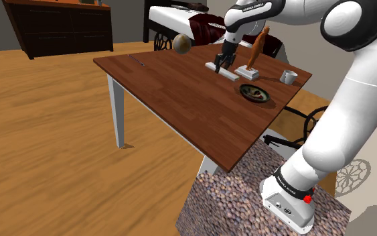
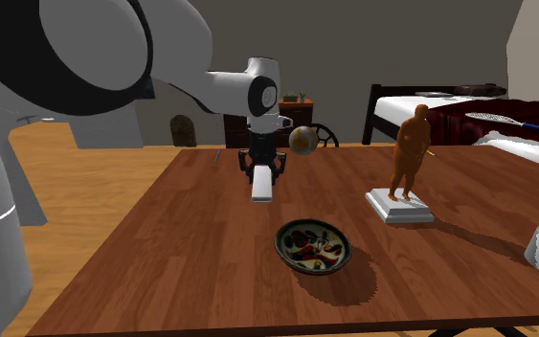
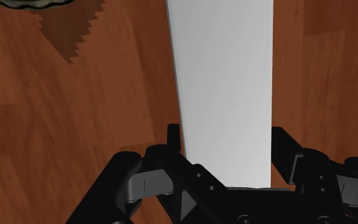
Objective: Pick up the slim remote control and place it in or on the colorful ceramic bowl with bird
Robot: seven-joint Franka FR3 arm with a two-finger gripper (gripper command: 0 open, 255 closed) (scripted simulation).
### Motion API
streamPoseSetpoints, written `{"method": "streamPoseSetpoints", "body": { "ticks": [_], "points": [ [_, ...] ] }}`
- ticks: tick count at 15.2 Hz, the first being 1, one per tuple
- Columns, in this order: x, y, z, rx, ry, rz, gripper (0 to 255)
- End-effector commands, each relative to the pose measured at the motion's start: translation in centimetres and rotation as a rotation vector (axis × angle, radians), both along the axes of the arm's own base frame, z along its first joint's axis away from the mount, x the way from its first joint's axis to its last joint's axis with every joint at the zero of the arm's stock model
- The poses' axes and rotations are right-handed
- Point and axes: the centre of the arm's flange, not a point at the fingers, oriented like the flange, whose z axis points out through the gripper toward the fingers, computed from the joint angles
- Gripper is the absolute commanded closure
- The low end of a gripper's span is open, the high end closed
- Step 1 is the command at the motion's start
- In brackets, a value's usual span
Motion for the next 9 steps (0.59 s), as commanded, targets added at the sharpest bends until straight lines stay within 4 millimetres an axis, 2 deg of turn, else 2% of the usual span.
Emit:
{"method": "streamPoseSetpoints", "body": {
  "ticks": [1,3,9],
  "points": [
    [0.0,0.0,1.1,0.0,0.0,0.0,255],
    [0.0,0.0,1.7,0.0,0.0,0.0,255],
    [-6.0,-5.2,1.7,0.0,0.0,0.0,255]
  ]
}}
